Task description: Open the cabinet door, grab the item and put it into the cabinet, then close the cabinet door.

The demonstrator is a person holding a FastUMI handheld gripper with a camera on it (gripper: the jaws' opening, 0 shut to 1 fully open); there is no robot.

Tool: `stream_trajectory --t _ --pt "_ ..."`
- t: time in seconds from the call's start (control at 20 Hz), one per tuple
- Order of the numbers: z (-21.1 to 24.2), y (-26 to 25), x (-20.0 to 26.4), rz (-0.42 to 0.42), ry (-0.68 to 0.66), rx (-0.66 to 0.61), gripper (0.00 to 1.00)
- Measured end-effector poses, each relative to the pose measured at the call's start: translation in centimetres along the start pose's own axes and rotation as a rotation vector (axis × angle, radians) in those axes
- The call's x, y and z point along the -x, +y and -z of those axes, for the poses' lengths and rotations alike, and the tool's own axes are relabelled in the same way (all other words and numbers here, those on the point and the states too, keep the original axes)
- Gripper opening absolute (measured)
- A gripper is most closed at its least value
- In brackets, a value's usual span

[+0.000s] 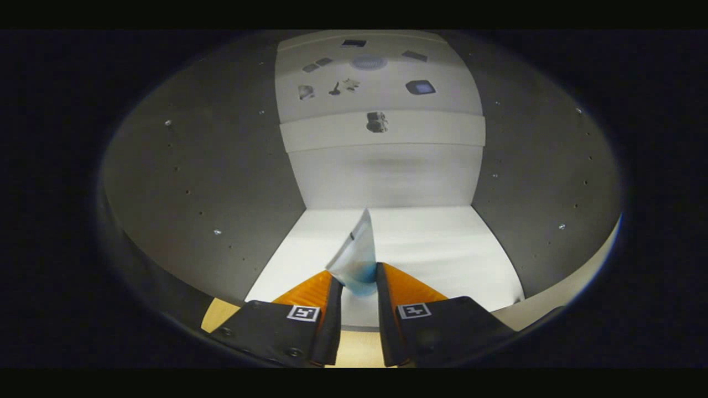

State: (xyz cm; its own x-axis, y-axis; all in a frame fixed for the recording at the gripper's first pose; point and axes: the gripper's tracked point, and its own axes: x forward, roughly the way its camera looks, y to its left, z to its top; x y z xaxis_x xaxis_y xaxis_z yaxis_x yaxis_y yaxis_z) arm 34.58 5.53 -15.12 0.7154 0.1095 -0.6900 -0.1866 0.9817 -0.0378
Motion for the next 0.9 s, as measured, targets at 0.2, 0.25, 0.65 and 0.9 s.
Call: stream_trajectory --t 0.2,0.25,0.65,0.9 --pt "0.3 0.4 -0.4 -0.011 0.003 0.014 0.38" --pt "0.2 0.7 -0.4 -0.018 -0.004 0.024 0.39" --pt "1.3 1.3 -0.4 -0.029 -0.029 0.021 0.79" --pt "0.9 2.4 2.8 -0.052 -0.092 0.033 0.88"
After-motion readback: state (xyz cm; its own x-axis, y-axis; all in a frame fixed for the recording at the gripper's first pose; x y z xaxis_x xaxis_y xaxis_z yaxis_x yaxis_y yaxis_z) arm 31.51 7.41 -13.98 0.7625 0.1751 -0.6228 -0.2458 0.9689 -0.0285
